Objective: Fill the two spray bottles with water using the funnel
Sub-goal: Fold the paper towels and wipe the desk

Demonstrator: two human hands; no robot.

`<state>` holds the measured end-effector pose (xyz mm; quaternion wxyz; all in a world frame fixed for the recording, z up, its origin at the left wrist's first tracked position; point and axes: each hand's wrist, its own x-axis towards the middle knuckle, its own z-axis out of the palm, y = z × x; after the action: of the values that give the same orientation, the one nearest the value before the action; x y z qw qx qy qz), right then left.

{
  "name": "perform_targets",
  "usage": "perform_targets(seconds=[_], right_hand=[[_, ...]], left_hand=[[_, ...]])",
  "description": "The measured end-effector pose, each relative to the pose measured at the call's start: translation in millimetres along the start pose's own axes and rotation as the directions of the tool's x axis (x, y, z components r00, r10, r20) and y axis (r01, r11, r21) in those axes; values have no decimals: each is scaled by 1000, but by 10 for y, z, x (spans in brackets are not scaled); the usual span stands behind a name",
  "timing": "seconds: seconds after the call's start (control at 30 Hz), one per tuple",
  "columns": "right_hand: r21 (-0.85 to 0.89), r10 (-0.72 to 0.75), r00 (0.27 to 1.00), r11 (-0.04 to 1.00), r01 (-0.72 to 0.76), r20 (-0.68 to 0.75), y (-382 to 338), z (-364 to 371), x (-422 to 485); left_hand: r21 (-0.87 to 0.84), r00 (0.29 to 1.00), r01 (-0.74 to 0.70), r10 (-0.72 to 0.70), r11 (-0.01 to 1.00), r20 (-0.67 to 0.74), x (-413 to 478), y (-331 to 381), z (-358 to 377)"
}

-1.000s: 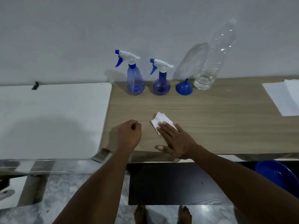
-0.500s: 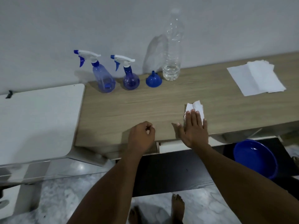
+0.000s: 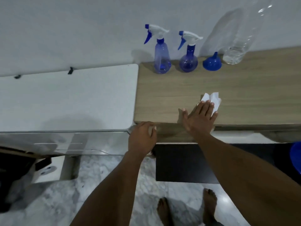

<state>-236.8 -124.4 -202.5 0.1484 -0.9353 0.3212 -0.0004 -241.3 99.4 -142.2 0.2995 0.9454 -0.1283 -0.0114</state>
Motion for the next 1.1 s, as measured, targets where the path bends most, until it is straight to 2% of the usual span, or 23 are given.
perform_targets(seconds=[0.1, 0.17, 0.3, 0.37, 0.47, 0.53, 0.6, 0.73, 0.93, 1.03, 1.07, 1.1], right_hand=[[4, -123, 992, 992, 123, 36, -567, 205, -174], [0, -259, 963, 966, 259, 81, -953, 337, -321], [-46, -538, 827, 833, 551, 164, -1338, 522, -538], [-64, -643, 747, 749, 659, 172, -1226, 518, -484], [-89, -782, 586, 582, 808, 212, -868, 428, -312], [-103, -820, 539, 529, 842, 194, -590, 324, -262], [-123, -839, 521, 507, 853, 154, -263, 238, -236], [-129, -810, 572, 558, 820, 129, 561, -5, -97], [-183, -736, 674, 655, 733, 62, 1758, -562, 135], [-115, -592, 806, 800, 589, 11, 2192, -859, 149], [-5, -484, 875, 875, 484, 5, 2325, -955, 129], [160, -325, 945, 935, 316, 34, 2447, -1051, 103]], left_hand=[[16, 998, 36, -36, 999, -42, -116, -399, -284], [31, 995, 61, -58, 998, -81, -183, -623, -443], [88, 985, 117, -105, 989, -135, -292, -964, -628], [93, 982, 147, -134, 985, -136, -333, -1065, -644], [80, 982, 166, -157, 983, -100, -357, -1022, -537], [71, 989, 140, -136, 988, -54, -365, -846, -373], [49, 996, 84, -84, 995, -1, -388, -593, -164], [14, 994, -16, 14, 1000, 107, -481, -41, 278], [14, 964, -34, 29, 999, 265, -617, 758, 857], [33, 954, -32, 21, 999, 299, -666, 1205, 1086], [26, 950, -35, 25, 999, 310, -676, 1351, 1184], [14, 944, -38, 32, 999, 327, -690, 1526, 1264]])
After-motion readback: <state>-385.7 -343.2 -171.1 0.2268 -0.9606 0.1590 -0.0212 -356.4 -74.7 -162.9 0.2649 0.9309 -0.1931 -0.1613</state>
